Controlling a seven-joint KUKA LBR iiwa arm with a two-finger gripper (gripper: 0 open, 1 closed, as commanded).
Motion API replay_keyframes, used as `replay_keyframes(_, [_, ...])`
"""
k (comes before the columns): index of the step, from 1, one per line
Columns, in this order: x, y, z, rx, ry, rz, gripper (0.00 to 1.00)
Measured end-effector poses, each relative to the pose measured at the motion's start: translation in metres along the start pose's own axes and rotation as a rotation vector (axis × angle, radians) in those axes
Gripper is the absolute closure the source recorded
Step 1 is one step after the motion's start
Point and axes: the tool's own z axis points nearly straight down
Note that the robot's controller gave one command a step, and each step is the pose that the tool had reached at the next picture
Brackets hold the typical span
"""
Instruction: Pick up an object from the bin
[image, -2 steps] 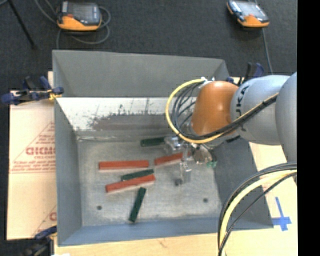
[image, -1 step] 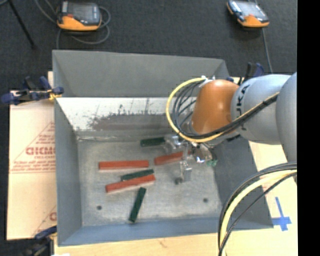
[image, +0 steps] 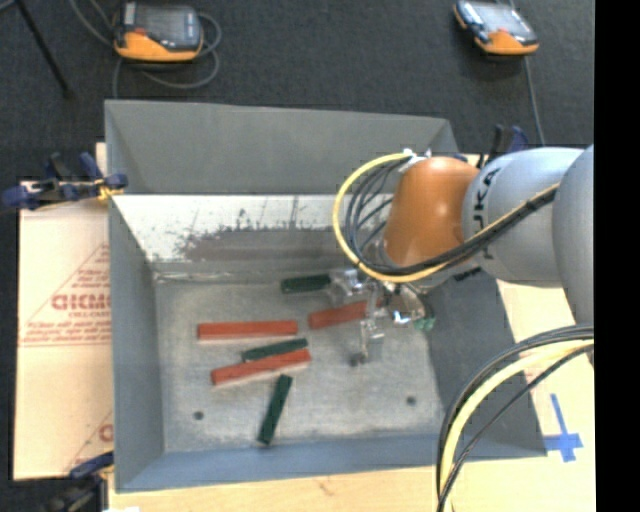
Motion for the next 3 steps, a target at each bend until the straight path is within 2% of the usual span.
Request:
replay_keyframes(2, [-0.0033,-0.0025,-0.0023,0.0,-0.001,0.004,0.0])
replay_keyframes(3, [-0.0035,-0.0026,-0.0027,0.0,-0.002,0.004,1.0])
